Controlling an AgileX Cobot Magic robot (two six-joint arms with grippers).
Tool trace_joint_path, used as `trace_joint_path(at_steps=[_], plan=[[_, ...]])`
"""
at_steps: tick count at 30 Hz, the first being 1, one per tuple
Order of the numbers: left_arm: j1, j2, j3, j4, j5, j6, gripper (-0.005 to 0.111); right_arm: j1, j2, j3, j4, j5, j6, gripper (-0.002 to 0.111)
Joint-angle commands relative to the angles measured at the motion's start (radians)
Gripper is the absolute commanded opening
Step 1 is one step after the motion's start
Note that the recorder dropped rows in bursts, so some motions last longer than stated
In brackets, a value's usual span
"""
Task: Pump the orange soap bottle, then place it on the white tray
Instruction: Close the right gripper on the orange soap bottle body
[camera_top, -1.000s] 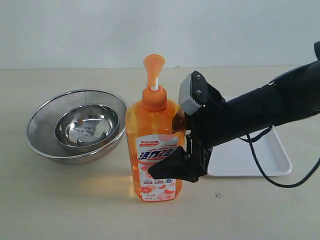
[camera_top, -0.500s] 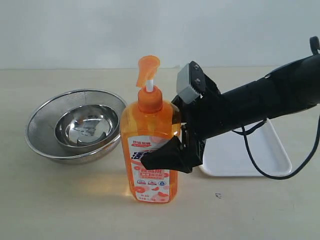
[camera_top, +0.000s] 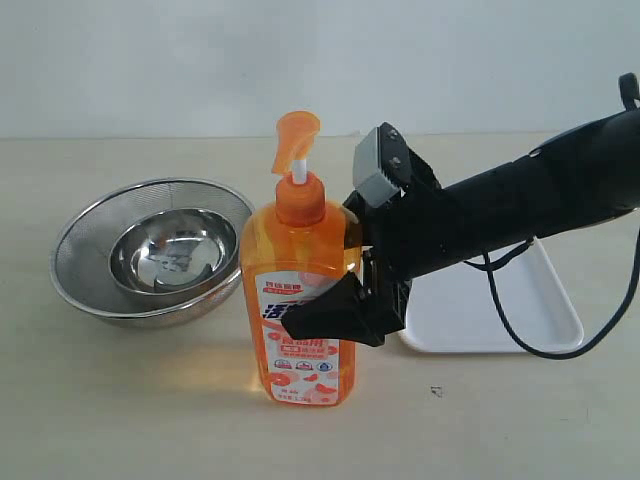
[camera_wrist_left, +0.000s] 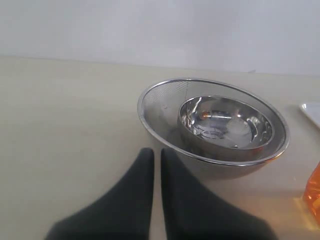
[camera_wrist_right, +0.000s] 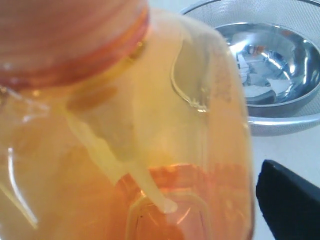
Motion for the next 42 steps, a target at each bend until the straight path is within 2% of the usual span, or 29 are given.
trace_joint_path(at_steps=[1, 4, 6, 14, 15, 42], plan=[[0.003, -0.003, 0.004, 0.002, -0.007, 0.008, 0.005, 0.003, -0.002, -0.003, 0.009, 0.001, 0.006, 0.1], [0.003, -0.003, 0.004, 0.002, -0.007, 0.008, 0.005, 0.003, -0.002, -0.003, 0.009, 0.002, 0.017, 0.097], [0.003, -0.003, 0.004, 0.002, -0.007, 0.008, 0.005, 0.003, -0.002, -0.003, 0.009, 0.002, 0.017, 0.086], [0.003, -0.003, 0.004, 0.002, -0.007, 0.008, 0.005, 0.003, -0.002, -0.003, 0.009, 0.035, 0.042, 0.005], [0.003, -0.003, 0.004, 0.002, -0.007, 0.008, 0.005, 0.003, -0.002, -0.003, 0.009, 0.035, 0.049, 0.0], [0.003, -0.003, 0.004, 0.002, -0.007, 0.008, 0.005, 0.003, -0.006, -0.003, 0.006, -0.035, 0.077, 0.0]])
